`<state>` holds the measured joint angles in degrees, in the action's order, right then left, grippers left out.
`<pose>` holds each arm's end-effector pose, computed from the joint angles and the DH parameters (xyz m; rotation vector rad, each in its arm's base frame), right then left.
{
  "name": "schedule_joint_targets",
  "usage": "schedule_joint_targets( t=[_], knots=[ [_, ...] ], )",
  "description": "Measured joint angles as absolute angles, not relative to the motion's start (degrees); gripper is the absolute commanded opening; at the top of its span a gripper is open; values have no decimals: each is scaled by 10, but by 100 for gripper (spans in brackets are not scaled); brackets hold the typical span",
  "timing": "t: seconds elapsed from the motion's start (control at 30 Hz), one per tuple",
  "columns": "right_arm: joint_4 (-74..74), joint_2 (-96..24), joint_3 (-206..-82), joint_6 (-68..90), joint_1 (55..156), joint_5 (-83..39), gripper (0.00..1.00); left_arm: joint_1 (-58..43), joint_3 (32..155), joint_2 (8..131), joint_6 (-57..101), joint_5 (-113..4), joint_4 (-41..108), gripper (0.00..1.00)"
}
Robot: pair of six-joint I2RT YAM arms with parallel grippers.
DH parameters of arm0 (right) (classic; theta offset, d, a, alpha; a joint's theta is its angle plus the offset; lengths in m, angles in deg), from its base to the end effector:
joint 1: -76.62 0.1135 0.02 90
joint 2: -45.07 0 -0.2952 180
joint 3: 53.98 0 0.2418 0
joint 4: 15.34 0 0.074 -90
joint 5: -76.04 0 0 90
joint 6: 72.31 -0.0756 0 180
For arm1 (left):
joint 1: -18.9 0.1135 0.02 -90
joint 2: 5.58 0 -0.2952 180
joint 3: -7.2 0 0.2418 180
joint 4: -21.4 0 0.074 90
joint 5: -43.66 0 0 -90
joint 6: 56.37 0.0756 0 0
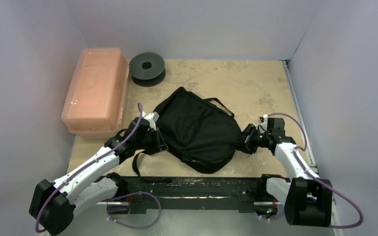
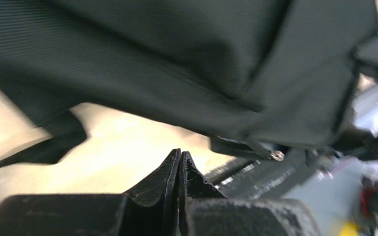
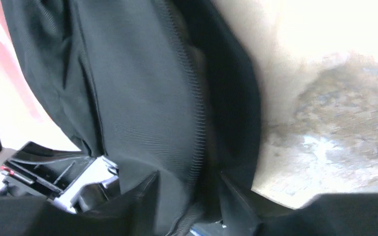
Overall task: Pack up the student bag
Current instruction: Adjust the student bag at the center of the board.
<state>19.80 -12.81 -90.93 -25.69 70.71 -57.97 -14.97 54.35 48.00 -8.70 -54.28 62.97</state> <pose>0.1651 0.0357 0.1706 0.7808 2.4589 1.2308 0.1475 -0.1116 0.2133 -0.1202 2.5451 -0.7424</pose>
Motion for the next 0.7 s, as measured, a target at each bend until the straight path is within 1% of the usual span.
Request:
schedule_joint_targets(
  t=[0.07, 0.1, 0.2, 0.23, 0.33, 0.4, 0.43, 0.47, 0.5, 0.53, 0.57, 0.63, 0.7],
  knots=[
    [247, -147, -962, -201, 743, -537, 67, -150, 530, 477, -75, -607, 586, 31],
    [259, -146, -985, -183, 771, -518, 68, -150, 529, 479, -70, -642, 573, 38],
    [287, -112, -1027, -157, 851, -462, 70, -150, 530, 497, -59, -715, 545, 56],
    [299, -97, -1030, -155, 865, -448, 70, -150, 531, 508, -58, -734, 538, 59],
    [355, -56, -1027, -157, 873, -412, 70, -151, 532, 549, -62, -792, 518, 62],
    [390, -30, -1025, -167, 873, -392, 73, -153, 533, 568, -65, -814, 510, 62],
    [407, -17, -1025, -173, 873, -383, 73, -154, 533, 575, -68, -825, 505, 62],
    [419, -6, -1025, -178, 873, -376, 70, -156, 533, 578, -70, -831, 502, 60],
    [426, 1, -1024, -182, 873, -372, 64, -157, 534, 581, -74, -837, 500, 56],
    [428, 6, -1021, -188, 873, -374, 61, -158, 537, 585, -76, -842, 500, 53],
    [427, 6, -1015, -191, 873, -377, 60, -160, 540, 591, -78, -846, 500, 50],
    [423, 4, -998, -199, 873, -396, 62, -161, 545, 603, -79, -848, 499, 44],
    [422, -4, -983, -204, 874, -411, 64, -163, 548, 620, -83, -850, 497, 43]
  ],
)
